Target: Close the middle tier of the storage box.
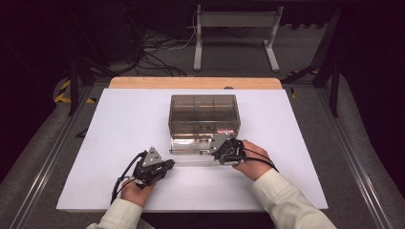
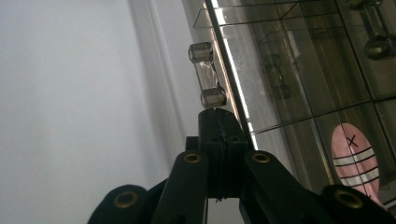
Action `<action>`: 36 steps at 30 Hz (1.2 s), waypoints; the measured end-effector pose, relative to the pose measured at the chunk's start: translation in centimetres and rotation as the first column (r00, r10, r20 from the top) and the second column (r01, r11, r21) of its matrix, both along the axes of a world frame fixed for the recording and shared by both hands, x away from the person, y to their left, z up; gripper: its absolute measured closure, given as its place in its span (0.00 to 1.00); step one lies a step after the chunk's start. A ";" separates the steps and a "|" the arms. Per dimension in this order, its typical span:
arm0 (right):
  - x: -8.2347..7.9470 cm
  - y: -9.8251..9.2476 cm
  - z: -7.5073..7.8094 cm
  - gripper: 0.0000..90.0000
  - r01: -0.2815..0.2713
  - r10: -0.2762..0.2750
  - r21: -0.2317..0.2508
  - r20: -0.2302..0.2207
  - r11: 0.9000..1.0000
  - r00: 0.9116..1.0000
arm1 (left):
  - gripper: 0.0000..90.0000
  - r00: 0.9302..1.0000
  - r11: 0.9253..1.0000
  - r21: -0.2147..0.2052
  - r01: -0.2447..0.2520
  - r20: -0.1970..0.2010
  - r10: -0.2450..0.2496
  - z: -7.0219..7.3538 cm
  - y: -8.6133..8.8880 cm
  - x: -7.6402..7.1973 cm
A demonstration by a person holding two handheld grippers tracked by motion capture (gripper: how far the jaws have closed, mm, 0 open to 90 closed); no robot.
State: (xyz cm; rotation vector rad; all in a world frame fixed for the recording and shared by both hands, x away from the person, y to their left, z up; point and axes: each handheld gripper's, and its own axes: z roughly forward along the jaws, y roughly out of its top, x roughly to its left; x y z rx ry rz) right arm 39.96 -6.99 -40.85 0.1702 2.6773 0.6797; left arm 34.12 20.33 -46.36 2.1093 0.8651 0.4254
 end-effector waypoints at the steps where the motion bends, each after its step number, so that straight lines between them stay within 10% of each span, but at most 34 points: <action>1: 0.1 0.0 0.0 1.00 0.000 0.000 0.001 0.003 1.000 1.000 | 0.94 1.000 1.000 -0.013 0.004 -0.013 -0.005 0.0 0.0 -0.1; 36: 3.4 -0.1 -0.4 1.00 0.129 -0.133 0.110 0.034 0.986 0.991 | 0.70 0.998 0.995 -0.089 0.052 0.035 -0.049 0.7 1.2 -1.2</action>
